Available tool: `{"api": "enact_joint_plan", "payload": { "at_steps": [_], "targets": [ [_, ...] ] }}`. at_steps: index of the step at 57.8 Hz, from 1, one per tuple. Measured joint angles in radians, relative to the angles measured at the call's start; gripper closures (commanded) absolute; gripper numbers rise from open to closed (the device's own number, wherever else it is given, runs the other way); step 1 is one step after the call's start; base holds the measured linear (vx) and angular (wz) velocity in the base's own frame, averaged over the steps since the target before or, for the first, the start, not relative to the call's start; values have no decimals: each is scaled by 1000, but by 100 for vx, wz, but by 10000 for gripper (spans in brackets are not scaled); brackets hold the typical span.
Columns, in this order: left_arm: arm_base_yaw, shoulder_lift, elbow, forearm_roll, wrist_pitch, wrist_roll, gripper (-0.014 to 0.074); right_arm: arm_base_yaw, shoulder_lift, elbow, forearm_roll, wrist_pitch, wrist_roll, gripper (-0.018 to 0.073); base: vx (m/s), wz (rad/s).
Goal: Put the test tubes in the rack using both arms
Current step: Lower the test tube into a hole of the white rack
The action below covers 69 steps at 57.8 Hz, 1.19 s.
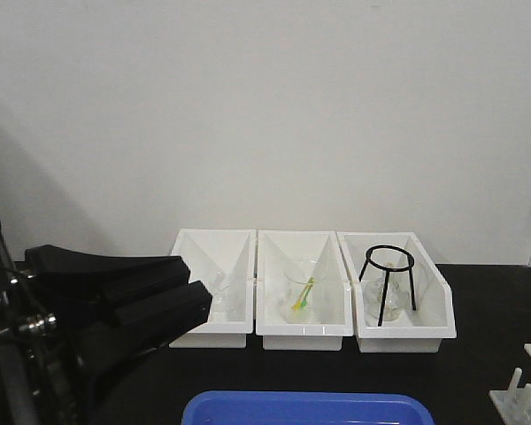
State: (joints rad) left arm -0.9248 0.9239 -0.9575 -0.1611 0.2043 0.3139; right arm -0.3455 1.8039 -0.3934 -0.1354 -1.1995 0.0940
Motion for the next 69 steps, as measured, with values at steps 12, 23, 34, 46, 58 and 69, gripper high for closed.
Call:
{"api": "enact_joint_plan", "payload": {
  "at_steps": [12,23,34,46,58,69],
  "targets": [
    [0,0,0,0,0,0,387,0,0,-1,-18,-3,0,162,0,0],
    [0,0,0,0,0,0,387,0,0,-2,-17,-9,0,162,0,0],
    [0,0,0,0,0,0,387,0,0,-2,-3,-10,0,162,0,0],
    [0,0,0,0,7,0,387,0,-48,4,4,51,1,162,0,0],
    [0,0,0,0,26,-1,387,0,-148,6,4,58,2,162,0,0],
    [0,0,0,0,31,-3,387,0,-255,6,4,59,24,162,0,0]
  ]
}}
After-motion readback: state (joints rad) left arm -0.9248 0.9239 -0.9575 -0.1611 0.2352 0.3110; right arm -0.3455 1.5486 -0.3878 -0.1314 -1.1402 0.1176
